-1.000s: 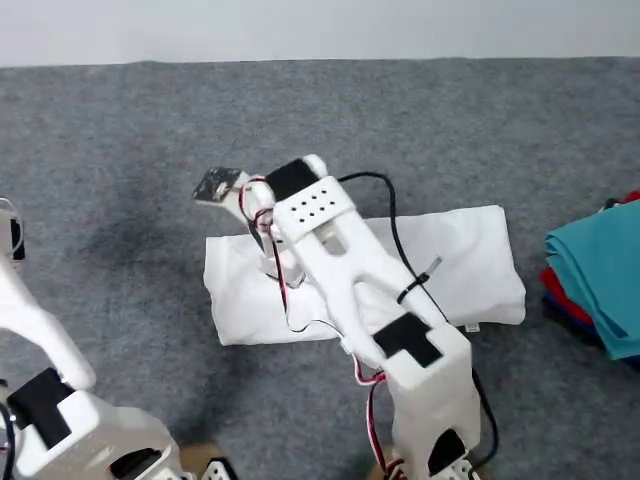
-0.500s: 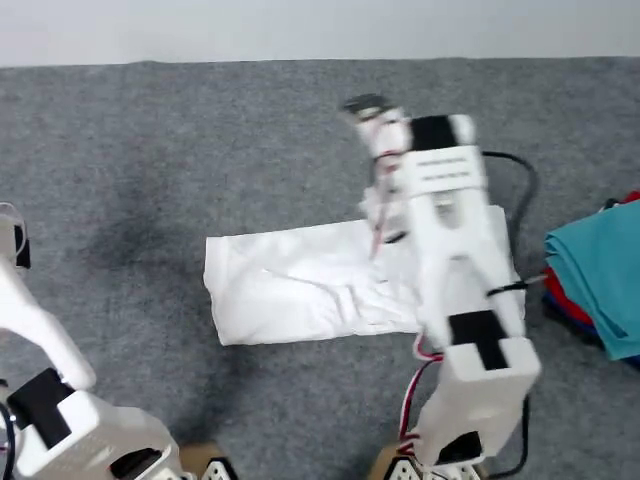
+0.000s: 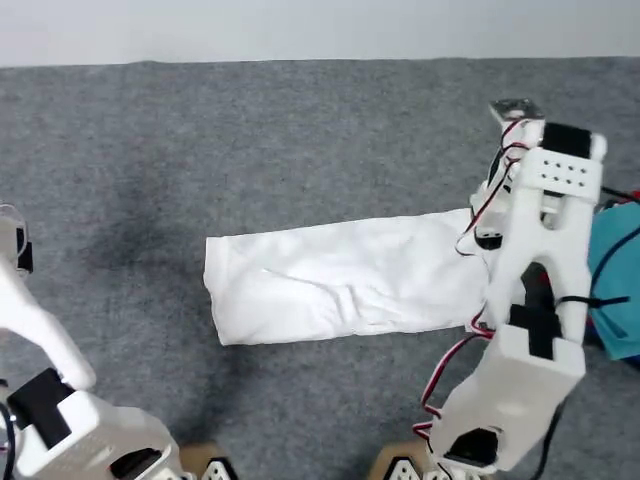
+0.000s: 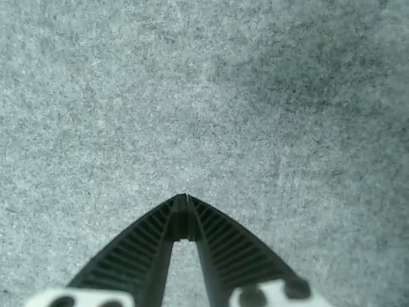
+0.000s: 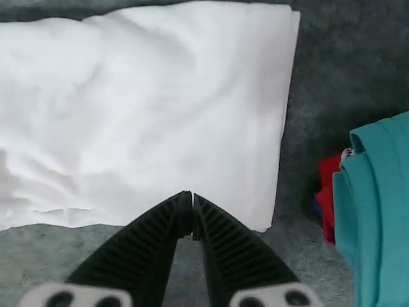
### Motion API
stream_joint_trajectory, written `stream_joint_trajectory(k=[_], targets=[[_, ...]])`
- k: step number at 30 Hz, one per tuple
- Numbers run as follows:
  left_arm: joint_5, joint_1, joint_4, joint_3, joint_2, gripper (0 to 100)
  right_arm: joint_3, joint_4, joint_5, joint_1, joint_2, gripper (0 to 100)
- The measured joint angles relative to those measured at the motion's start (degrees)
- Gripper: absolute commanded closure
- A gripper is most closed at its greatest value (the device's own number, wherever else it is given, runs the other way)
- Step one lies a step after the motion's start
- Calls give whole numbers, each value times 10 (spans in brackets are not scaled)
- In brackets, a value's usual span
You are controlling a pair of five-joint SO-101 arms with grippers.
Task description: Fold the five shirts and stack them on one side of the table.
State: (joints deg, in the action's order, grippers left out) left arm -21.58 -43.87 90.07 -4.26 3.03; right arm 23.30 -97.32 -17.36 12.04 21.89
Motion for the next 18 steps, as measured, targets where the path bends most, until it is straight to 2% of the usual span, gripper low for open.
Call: stream_joint_trajectory(k=[3,10,18], targets=[[0,0,0,0,0,996,0,11,0,1,17,963],[0,0,16,0,0,996,0,18,27,7,26,783],[0,28,77,0,-10,996,0,18,29,16,31,765]])
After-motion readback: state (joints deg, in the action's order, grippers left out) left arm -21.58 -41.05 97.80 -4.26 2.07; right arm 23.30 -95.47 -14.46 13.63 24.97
